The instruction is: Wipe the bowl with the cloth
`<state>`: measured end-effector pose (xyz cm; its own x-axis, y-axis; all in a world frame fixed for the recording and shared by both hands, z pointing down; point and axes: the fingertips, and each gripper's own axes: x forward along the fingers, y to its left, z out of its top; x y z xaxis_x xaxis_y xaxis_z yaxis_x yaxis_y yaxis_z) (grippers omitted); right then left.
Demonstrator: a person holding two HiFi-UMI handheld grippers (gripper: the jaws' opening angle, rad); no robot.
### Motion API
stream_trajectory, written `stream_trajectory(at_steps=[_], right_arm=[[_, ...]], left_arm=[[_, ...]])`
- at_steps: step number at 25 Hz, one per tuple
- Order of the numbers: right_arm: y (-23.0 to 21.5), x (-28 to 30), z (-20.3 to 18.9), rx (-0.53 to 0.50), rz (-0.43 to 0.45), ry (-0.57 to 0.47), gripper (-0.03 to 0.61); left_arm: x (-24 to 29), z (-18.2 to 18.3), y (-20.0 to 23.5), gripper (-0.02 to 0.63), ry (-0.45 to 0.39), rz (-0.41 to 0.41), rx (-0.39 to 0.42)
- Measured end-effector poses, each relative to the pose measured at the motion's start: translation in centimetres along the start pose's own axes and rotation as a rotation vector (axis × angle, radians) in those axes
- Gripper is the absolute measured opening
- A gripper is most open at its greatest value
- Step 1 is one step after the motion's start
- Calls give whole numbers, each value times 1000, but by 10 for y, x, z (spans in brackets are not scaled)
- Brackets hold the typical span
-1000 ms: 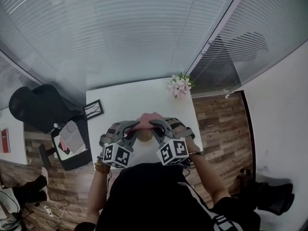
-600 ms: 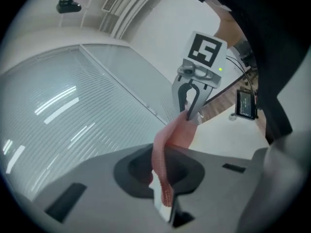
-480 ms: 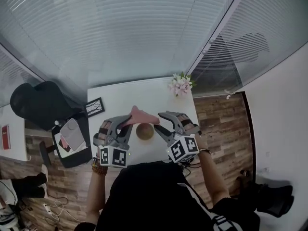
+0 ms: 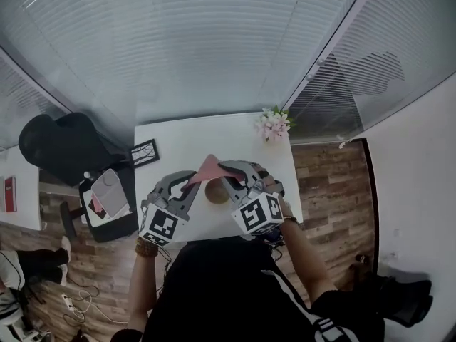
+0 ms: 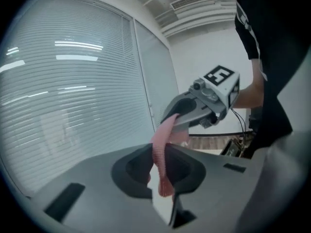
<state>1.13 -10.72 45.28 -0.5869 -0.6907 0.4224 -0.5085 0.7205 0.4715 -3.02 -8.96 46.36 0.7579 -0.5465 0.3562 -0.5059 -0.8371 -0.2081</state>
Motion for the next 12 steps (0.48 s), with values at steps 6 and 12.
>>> stream_trajectory(at_steps=[6, 12], right_arm=[[14, 1, 5, -35, 104, 52, 6], [14, -7, 24, 15, 125, -73, 6]], left_arm=[[-16, -1, -4, 109, -80, -56, -91], [-31, 31, -6, 160, -312, -114, -214]])
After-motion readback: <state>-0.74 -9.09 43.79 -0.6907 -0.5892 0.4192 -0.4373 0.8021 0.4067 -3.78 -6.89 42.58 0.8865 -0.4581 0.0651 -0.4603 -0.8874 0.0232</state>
